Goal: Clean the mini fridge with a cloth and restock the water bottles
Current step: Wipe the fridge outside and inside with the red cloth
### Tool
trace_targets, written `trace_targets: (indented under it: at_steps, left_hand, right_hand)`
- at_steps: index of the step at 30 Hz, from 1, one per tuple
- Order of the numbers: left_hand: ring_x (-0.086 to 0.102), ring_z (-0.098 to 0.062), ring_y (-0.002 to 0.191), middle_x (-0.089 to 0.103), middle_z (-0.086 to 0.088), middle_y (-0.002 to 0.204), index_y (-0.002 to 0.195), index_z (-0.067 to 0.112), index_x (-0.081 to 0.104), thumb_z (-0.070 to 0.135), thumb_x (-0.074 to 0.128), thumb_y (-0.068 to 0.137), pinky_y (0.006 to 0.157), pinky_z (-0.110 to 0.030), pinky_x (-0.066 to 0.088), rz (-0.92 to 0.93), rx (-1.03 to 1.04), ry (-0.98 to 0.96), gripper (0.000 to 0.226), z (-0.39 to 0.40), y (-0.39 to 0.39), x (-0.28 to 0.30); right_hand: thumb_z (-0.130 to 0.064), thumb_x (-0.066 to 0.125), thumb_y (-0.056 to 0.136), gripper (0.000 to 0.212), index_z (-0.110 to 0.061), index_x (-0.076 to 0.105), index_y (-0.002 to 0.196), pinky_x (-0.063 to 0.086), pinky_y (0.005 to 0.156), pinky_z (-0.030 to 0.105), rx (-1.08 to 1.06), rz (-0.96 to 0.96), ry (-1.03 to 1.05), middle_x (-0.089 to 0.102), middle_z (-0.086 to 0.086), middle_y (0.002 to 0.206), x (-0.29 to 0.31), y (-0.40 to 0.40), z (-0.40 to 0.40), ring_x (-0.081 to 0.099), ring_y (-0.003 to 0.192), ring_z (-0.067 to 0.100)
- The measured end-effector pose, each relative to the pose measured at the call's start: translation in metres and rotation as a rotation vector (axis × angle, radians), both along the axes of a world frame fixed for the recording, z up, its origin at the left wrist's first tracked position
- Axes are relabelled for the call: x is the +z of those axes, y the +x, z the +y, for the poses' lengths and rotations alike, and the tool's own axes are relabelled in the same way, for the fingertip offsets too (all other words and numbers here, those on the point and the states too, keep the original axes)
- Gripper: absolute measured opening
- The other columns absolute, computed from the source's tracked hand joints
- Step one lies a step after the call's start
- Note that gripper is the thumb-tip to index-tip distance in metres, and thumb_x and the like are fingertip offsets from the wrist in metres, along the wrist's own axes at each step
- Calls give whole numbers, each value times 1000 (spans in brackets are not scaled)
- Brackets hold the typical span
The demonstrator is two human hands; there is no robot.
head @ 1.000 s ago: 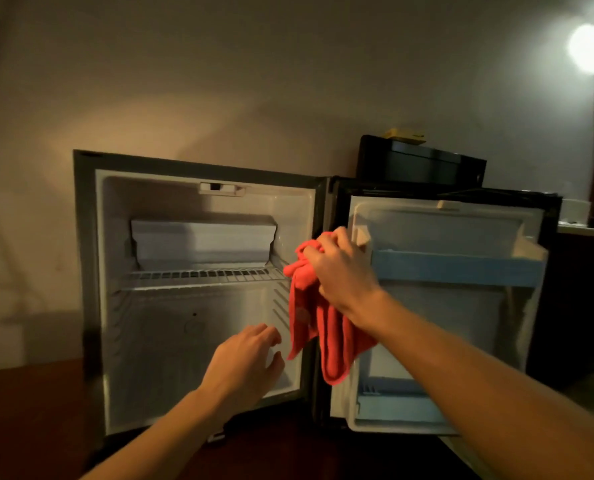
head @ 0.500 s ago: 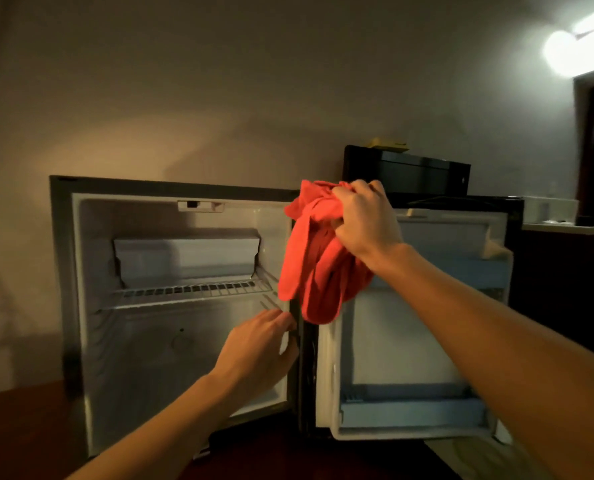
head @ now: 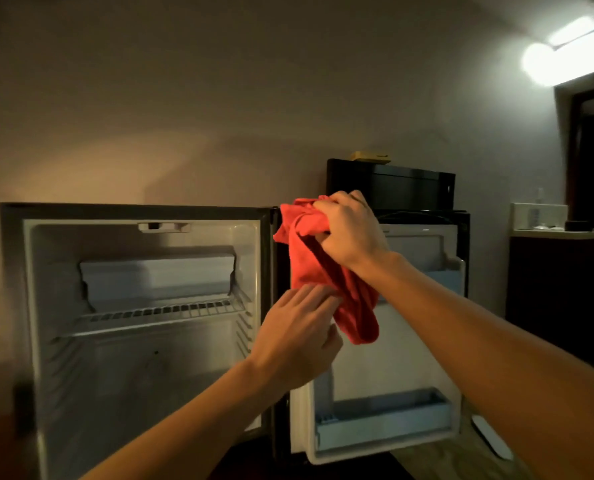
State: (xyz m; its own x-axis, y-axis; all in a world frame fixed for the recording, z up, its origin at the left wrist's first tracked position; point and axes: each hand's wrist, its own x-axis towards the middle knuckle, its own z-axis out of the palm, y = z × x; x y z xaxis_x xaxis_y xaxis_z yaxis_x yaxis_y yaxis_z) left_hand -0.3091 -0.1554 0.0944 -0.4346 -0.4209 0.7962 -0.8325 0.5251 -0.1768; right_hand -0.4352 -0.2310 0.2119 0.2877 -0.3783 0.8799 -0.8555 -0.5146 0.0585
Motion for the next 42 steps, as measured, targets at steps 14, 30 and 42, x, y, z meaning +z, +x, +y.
trace_targets:
  at_steps: [14, 30, 42]
  left_hand:
    - [58, -17, 109, 63, 2, 114, 107, 18, 68, 29, 60, 83, 96, -30, 39, 9, 92, -134, 27, -38, -28, -1]
    - [55, -29, 94, 58, -6, 105, 95, 14, 59, 36, 48, 81, 81, -39, 46, 169, 333, -43, 28, -34, -38, 4]
    - [60, -27, 87, 64, -6, 93, 91, 16, 68, 28, 61, 87, 84, -41, 46, -94, 580, -121, 15, -78, -69, 32]
  right_hand:
    - [-29, 61, 70, 49, -16, 67, 116, 38, 95, 36, 11, -145, 24, 62, 14, 109, -7, -56, -59, 57, 100, 37]
    - [-27, 78, 65, 46, -10, 71, 107, 43, 93, 38, 201, -59, -74, 62, 14, 101, -9, -82, -62, 52, 94, 34]
    - [-28, 64, 69, 47, -15, 68, 114, 34, 92, 32, 69, -197, 32, 60, 12, 108, -32, -163, -111, 51, 99, 37]
